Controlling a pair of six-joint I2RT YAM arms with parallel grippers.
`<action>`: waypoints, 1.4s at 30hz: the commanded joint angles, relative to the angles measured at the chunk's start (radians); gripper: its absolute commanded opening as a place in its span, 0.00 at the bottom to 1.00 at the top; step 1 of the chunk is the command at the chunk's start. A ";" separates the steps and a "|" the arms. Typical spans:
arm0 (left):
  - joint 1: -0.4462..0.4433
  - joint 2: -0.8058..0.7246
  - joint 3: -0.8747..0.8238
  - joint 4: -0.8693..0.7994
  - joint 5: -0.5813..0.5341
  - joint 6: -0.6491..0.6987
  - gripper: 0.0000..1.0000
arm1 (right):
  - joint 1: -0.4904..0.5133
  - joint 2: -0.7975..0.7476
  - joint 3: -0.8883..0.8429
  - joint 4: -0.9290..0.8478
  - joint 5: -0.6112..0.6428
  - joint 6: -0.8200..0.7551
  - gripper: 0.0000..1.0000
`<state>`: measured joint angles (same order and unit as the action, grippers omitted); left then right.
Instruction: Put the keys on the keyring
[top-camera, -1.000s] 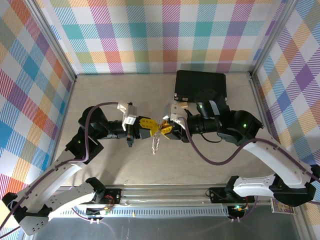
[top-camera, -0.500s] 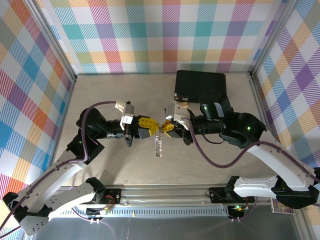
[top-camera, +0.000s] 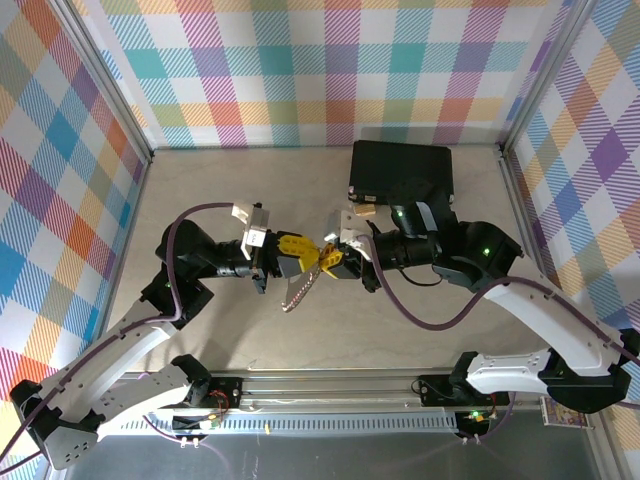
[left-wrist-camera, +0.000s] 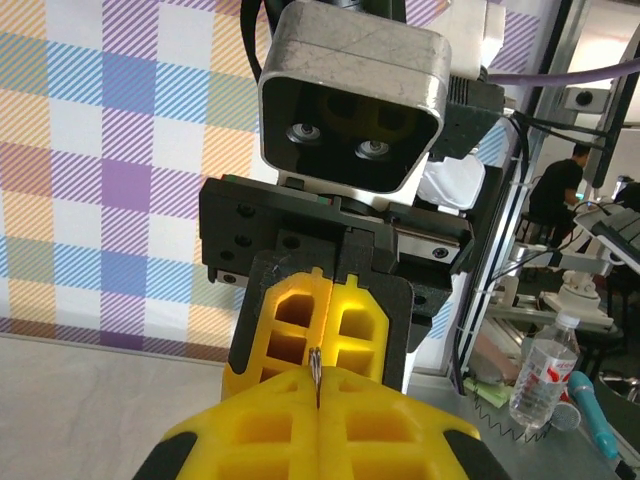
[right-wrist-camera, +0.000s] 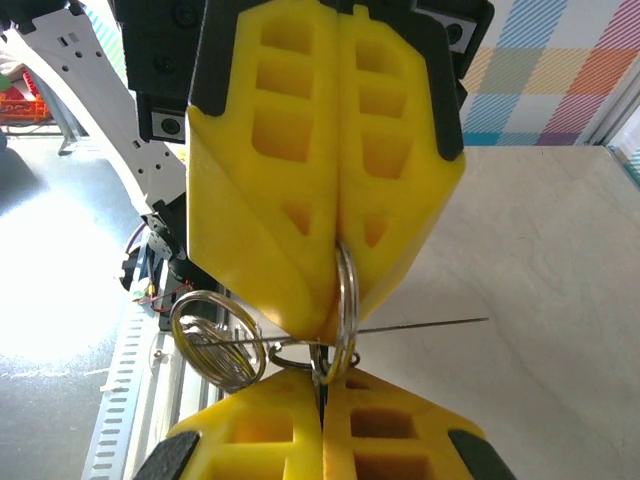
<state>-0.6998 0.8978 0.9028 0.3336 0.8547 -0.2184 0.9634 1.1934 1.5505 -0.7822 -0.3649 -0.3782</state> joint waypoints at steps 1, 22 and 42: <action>-0.007 0.005 -0.010 0.154 0.022 -0.055 0.00 | 0.005 0.008 0.031 -0.022 -0.040 -0.008 0.00; -0.006 -0.020 0.016 -0.001 0.012 0.040 0.00 | 0.006 -0.076 -0.020 0.036 0.023 0.012 0.00; -0.007 -0.056 0.082 -0.416 -0.087 0.316 0.00 | 0.005 -0.049 0.045 -0.019 0.143 -0.011 0.00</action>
<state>-0.6998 0.8589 0.9493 0.0113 0.7994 0.0147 0.9642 1.1381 1.5578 -0.7914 -0.2630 -0.3805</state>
